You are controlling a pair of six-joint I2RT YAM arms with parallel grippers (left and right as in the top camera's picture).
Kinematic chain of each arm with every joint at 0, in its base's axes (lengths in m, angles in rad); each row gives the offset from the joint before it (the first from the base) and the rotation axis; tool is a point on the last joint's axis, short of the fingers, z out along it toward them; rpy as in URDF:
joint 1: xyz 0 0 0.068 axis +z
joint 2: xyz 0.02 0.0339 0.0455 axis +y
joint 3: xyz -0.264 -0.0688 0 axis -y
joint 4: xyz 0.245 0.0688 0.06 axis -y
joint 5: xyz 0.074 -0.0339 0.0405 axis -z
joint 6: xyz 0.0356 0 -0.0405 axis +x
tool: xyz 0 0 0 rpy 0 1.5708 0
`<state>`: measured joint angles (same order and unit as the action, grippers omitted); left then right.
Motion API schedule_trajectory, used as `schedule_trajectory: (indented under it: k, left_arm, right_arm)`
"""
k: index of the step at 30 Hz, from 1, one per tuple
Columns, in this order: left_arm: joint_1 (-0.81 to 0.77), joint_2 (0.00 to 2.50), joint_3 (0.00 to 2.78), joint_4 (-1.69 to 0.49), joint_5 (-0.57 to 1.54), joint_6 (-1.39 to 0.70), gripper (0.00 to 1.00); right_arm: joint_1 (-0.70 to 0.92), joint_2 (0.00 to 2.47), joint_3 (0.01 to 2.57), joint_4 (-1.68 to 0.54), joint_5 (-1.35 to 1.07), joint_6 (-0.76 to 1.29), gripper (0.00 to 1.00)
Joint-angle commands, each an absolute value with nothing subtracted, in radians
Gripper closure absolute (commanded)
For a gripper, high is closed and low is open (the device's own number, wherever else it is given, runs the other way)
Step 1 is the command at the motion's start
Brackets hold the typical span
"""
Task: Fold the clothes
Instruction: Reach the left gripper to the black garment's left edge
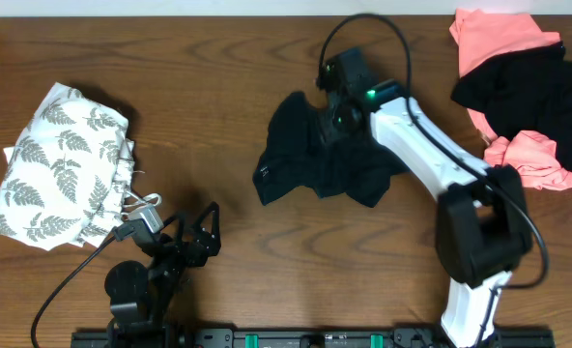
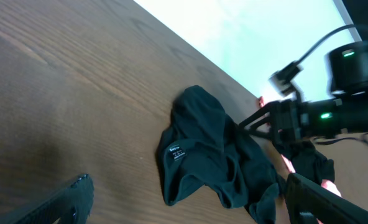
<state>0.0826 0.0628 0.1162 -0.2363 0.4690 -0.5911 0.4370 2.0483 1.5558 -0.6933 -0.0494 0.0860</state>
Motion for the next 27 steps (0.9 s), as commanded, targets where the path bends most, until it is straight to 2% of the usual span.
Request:
schedule_trajectory:
  k: [1, 3, 4, 7, 9, 12, 18, 23, 27]
  left_arm:
    - [0.086, 0.063, 0.107, -0.252, 0.487, -0.583, 0.02]
    - [0.086, 0.063, 0.107, -0.279, 0.486, -0.580, 0.02]
    - [0.086, 0.063, 0.107, -0.296, 0.486, -0.580, 0.02]
    - [0.086, 0.063, 0.107, -0.326, 0.486, -0.580, 0.02]
    - [0.086, 0.063, 0.107, -0.329, 0.486, -0.580, 0.02]
    - [0.086, 0.063, 0.107, -0.329, 0.481, -0.580, 0.02]
    - [0.086, 0.063, 0.107, -0.328, 0.452, -0.577, 0.02]
    - [0.086, 0.063, 0.107, -0.332, 0.453, -0.578, 0.02]
    - [0.086, 0.063, 0.107, -0.336, 0.472, -0.578, 0.01]
  right_arm:
    - [0.455, 2.075, 1.555, -0.691, -0.027, 0.062, 0.42]
    - [0.458, 2.088, 1.556, -0.684, 0.035, 0.072, 0.45]
    - [0.458, 2.094, 1.555, -0.675, 0.070, 0.074, 0.50]
    - [0.454, 2.097, 1.556, -0.638, 0.162, 0.070, 0.79]
    - [0.452, 2.074, 1.563, -0.618, 0.177, 0.010, 0.92]
    - [0.452, 2.020, 1.575, -0.561, 0.202, -0.092, 0.95]
    - [0.430, 1.942, 1.575, -0.269, 0.216, -0.225, 0.96]
    - [0.400, 1.979, 1.575, -0.040, 0.206, -0.262, 0.94]
    - [0.383, 1.993, 1.575, -0.095, 0.199, -0.173, 0.90]
